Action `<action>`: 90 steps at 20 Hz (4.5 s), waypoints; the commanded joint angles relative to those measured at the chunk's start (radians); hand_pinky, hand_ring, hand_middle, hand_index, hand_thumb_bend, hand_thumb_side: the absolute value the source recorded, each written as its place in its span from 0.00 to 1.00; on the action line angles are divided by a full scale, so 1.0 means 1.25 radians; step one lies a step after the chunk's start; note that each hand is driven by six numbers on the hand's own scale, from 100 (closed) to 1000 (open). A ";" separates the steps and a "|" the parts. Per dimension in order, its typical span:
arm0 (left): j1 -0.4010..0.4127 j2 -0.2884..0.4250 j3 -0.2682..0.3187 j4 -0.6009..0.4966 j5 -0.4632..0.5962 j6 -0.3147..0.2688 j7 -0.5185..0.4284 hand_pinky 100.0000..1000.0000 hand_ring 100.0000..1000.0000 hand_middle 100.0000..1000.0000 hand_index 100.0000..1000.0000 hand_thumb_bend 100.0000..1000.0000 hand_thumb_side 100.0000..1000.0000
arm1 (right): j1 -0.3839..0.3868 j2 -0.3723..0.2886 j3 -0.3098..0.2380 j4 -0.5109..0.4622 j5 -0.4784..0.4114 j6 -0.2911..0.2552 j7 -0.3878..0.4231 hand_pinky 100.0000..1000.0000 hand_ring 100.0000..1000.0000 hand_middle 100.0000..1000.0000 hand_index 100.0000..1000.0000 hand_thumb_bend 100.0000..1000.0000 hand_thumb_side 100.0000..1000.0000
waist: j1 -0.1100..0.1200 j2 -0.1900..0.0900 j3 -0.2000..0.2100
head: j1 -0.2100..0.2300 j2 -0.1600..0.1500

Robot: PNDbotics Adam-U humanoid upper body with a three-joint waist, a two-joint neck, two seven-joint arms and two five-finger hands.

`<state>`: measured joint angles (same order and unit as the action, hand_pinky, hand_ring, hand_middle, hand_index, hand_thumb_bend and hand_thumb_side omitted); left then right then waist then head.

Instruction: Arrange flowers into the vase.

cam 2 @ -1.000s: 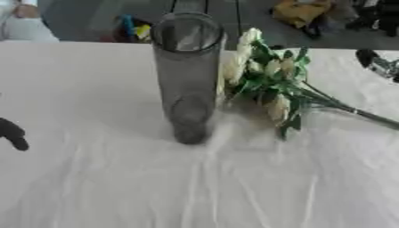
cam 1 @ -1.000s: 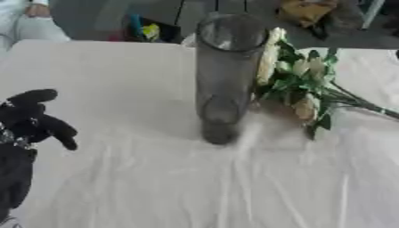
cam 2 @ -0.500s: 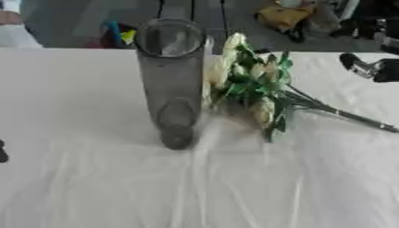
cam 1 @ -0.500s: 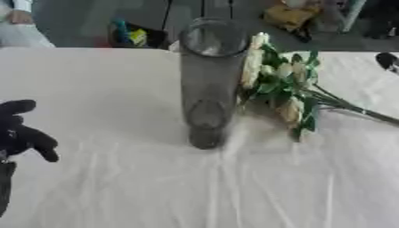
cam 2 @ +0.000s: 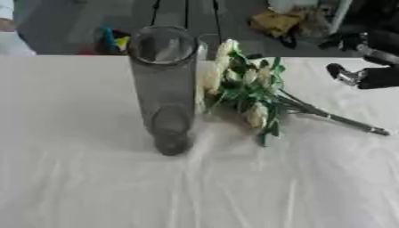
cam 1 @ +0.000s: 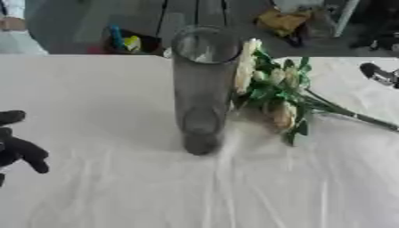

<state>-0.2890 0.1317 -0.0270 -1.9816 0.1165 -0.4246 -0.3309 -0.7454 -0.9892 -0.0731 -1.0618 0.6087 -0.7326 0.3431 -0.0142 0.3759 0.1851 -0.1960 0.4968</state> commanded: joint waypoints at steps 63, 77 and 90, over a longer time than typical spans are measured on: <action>-0.012 -0.002 -0.017 -0.015 -0.023 0.002 -0.029 0.37 0.54 0.80 0.75 0.00 0.98 | 0.026 0.049 0.027 0.030 0.271 0.099 -0.107 0.58 1.00 0.61 0.84 0.26 0.45 | 0.001 0.036 0.016 | -0.024 -0.036; -0.012 -0.003 -0.019 -0.015 -0.027 0.003 -0.037 0.37 0.54 0.80 0.75 0.00 0.98 | 0.024 0.052 0.027 0.035 0.282 0.103 -0.133 0.46 1.00 0.43 0.69 0.20 0.46 | 0.000 0.041 0.016 | -0.025 -0.038; -0.012 -0.003 -0.021 -0.015 -0.029 0.005 -0.044 0.37 0.54 0.80 0.75 0.00 0.98 | 0.023 0.053 0.030 0.039 0.252 0.085 -0.118 0.40 1.00 0.39 0.63 0.00 0.45 | -0.003 0.044 0.021 | -0.022 -0.037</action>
<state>-0.2940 0.1222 -0.0455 -1.9816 0.0784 -0.4176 -0.3817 -0.7047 -0.8879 -0.0353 -1.0125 0.9345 -0.6230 0.1910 -0.0145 0.4343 0.2102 -0.2223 0.4641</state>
